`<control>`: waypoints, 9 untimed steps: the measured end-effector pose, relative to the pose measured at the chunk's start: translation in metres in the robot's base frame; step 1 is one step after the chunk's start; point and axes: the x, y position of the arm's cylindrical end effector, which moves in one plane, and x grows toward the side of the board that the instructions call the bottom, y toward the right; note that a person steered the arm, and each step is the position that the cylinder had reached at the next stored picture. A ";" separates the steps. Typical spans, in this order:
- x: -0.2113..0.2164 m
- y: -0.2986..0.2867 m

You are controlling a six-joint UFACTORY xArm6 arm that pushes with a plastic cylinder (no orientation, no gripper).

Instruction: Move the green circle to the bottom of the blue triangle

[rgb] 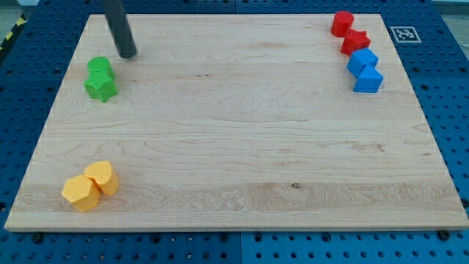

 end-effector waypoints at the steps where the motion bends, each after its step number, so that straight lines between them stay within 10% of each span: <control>1: 0.000 -0.013; 9: 0.053 -0.028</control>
